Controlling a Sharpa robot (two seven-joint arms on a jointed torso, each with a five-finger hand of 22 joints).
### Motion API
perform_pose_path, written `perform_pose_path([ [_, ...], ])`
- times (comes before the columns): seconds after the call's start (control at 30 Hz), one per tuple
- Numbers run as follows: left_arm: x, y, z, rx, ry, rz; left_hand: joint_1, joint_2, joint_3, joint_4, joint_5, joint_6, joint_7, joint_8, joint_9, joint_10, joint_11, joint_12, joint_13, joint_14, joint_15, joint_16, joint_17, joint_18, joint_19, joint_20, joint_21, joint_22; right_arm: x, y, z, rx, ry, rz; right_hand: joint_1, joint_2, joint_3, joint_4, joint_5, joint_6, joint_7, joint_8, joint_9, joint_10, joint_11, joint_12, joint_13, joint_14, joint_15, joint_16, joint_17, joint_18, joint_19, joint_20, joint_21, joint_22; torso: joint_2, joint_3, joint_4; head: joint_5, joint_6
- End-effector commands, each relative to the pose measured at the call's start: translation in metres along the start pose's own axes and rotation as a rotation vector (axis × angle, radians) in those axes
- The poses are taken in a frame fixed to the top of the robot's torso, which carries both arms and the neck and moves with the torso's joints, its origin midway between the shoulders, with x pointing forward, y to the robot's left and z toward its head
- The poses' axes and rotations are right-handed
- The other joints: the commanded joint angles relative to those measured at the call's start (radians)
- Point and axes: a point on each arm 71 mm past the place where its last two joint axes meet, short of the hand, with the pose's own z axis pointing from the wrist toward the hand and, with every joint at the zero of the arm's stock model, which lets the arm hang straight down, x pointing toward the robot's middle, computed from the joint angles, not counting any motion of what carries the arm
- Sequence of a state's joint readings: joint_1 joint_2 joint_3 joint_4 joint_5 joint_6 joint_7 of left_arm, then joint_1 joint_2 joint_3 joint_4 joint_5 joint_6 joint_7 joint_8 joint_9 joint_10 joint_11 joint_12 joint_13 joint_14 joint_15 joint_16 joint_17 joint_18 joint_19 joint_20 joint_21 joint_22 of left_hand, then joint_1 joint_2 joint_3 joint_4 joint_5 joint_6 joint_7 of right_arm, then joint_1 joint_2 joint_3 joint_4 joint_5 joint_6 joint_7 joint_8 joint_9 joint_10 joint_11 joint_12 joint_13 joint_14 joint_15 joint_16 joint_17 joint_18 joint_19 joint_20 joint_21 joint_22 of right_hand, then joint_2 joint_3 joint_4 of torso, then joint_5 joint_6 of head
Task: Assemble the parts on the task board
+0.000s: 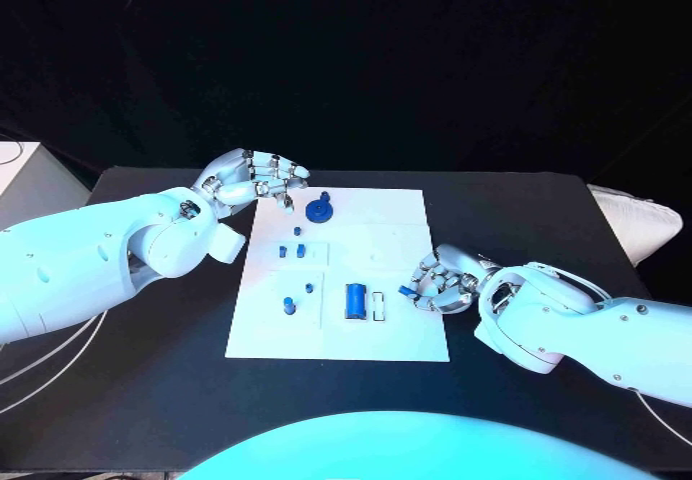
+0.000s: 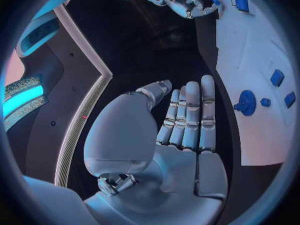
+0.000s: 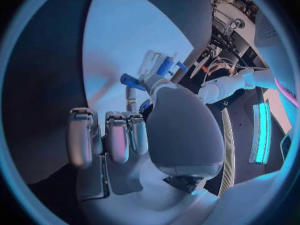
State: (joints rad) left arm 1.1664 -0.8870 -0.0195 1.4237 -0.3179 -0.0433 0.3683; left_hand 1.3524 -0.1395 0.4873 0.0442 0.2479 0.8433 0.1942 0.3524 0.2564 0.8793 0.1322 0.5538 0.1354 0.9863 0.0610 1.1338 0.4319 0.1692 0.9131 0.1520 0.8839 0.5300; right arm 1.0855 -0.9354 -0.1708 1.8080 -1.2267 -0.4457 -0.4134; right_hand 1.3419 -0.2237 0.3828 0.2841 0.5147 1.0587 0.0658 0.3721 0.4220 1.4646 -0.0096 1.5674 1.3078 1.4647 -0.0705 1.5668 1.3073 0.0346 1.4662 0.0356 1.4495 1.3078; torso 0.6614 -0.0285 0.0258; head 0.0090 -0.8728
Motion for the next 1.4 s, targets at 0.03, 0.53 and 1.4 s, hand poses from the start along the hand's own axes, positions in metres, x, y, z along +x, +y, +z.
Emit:
perform_pose_path([
  [0.03, 0.003, -0.001, 0.001, 0.005, 0.018, -0.006, -0.005, 0.002, -0.002, 0.006, 0.003, -0.009, 0.000, 0.004, -0.001, -0.006, 0.001, 0.000, -0.002, -0.009, 0.001, -0.006, 0.000, 0.015, 0.000, 0.004, -0.004, -0.001, 0.004, 0.008, 0.002, -0.002, 0.026, 0.106, -0.033, -0.001, 0.012, -0.002, -0.023, 0.003, -0.004, 0.005, 0.023, 0.106, -0.004, 0.003, 0.263, 0.106, -0.007, 0.004, 0.263, -0.012, 0.081, -0.009, 0.001, 0.228, 0.000, 0.0007, 0.0005, 0.000, 0.000],
  [0.53, 0.005, 0.000, 0.003, 0.001, 0.030, -0.011, -0.003, 0.003, -0.002, 0.007, 0.004, -0.009, 0.000, 0.007, -0.002, -0.006, 0.001, 0.001, -0.002, -0.009, 0.001, -0.006, 0.000, 0.015, 0.001, 0.004, -0.005, -0.002, 0.022, 0.025, 0.019, 0.004, 0.122, 0.104, -0.105, 0.006, 0.027, -0.005, -0.130, 0.007, -0.009, 0.020, 0.035, 0.106, -0.007, 0.003, 0.263, 0.106, -0.009, 0.004, 0.263, -0.011, 0.079, -0.010, -0.005, 0.228, 0.002, 0.0013, 0.0017, -0.005, 0.000],
  [1.4, 0.005, 0.001, 0.002, -0.018, 0.043, -0.010, -0.009, 0.006, -0.004, 0.015, 0.003, -0.011, 0.001, 0.008, -0.002, -0.009, 0.002, 0.001, -0.003, -0.009, 0.002, -0.005, 0.001, 0.014, 0.002, 0.005, -0.008, -0.005, 0.024, 0.020, 0.021, 0.020, 0.150, 0.032, -0.169, 0.015, 0.020, 0.003, -0.181, 0.017, -0.013, 0.035, 0.044, 0.106, -0.010, 0.003, 0.263, 0.106, -0.011, 0.004, 0.263, -0.013, 0.083, -0.011, 0.007, 0.232, 0.000, 0.0008, 0.0009, -0.011, 0.000],
])
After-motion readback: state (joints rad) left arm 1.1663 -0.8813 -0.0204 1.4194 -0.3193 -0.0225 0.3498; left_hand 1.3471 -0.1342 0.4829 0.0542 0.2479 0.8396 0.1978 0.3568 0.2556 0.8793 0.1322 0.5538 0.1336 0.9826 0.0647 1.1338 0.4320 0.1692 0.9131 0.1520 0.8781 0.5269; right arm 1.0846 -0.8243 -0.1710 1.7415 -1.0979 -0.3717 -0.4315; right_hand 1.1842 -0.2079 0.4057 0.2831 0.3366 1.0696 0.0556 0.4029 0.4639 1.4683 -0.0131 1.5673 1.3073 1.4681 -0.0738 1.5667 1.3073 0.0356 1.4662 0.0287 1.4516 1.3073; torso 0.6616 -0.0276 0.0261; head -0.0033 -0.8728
